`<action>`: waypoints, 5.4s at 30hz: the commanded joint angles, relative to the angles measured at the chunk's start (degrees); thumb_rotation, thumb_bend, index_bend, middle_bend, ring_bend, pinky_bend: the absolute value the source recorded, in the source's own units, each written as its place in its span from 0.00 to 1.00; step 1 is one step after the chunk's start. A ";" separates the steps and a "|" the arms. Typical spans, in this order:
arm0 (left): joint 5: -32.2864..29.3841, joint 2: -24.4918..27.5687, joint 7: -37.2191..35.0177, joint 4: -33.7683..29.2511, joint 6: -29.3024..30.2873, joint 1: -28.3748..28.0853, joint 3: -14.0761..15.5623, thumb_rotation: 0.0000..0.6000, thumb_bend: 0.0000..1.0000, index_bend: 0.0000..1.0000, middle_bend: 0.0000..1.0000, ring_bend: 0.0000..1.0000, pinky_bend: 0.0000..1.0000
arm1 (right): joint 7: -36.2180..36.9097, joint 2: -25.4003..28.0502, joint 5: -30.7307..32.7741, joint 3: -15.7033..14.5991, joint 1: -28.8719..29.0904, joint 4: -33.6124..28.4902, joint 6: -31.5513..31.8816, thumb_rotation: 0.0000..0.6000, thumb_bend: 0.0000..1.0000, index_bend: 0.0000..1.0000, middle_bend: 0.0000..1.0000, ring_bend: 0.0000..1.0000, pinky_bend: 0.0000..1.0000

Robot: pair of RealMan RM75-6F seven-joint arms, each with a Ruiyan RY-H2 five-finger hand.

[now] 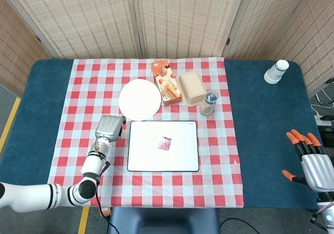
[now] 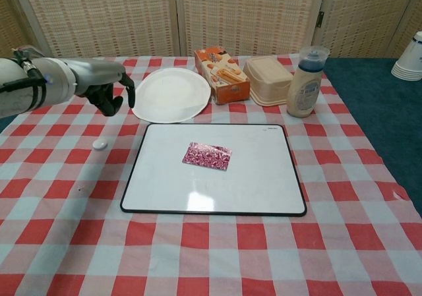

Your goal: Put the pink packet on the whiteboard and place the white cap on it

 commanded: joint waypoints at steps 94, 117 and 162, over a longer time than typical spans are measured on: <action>5.57 -8.13 -6.63 18.41 -3.67 4.44 6.66 1.00 0.27 0.44 1.00 1.00 1.00 | -0.47 0.06 1.06 0.11 0.30 -0.14 -0.91 1.00 0.00 0.07 0.03 0.00 0.05; 5.31 -8.85 -6.49 19.97 -4.75 4.31 5.83 1.00 0.29 0.49 1.00 1.00 1.00 | -0.43 0.05 1.53 0.33 0.29 -0.02 -0.98 1.00 0.00 0.07 0.03 0.00 0.05; -0.80 -19.88 6.61 11.66 5.68 -9.13 -4.01 1.00 0.30 0.52 1.00 1.00 1.00 | 2.80 1.42 0.50 0.35 -0.72 -0.18 1.19 1.00 0.00 0.07 0.03 0.00 0.05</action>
